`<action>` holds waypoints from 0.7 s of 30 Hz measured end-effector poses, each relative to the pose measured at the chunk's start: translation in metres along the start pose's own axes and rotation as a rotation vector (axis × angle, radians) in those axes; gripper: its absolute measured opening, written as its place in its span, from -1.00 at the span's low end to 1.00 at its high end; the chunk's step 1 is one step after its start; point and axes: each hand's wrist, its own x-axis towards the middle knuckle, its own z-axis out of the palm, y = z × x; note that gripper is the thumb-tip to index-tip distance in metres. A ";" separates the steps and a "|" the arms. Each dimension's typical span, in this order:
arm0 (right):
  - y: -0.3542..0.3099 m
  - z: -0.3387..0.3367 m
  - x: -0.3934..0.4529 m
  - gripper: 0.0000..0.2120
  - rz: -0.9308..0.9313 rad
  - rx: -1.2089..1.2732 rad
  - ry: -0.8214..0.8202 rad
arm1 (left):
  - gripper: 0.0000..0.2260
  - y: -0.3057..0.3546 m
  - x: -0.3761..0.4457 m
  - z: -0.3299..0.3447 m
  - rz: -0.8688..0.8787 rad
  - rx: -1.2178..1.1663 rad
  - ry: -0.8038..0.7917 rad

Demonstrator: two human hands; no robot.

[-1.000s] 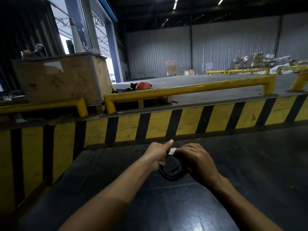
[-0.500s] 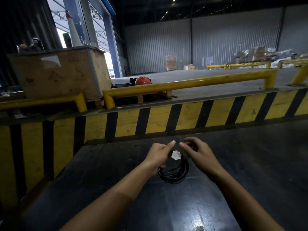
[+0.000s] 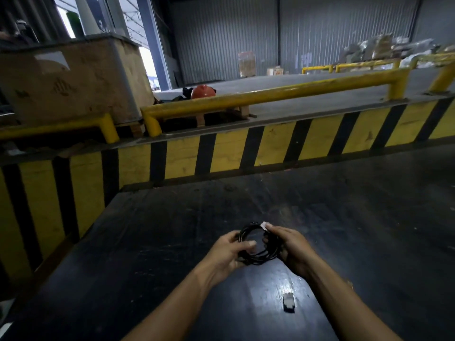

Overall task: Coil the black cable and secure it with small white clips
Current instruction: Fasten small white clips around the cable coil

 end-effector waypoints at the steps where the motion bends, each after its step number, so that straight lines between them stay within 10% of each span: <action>1: 0.012 -0.005 0.002 -0.88 0.026 -0.002 0.026 | -0.74 -0.008 -0.001 0.001 -0.033 -0.009 0.049; 6: 0.068 -0.042 0.012 -0.80 0.128 -0.292 0.134 | -0.80 -0.040 -0.006 -0.008 -0.130 0.099 0.194; 11: 0.123 -0.099 0.008 -0.62 0.171 -1.311 0.221 | -0.70 -0.053 -0.011 -0.032 -0.119 0.290 0.326; 21: 0.137 -0.094 -0.002 -0.65 0.131 -1.487 0.151 | -0.48 -0.061 -0.009 -0.050 -0.036 0.214 0.296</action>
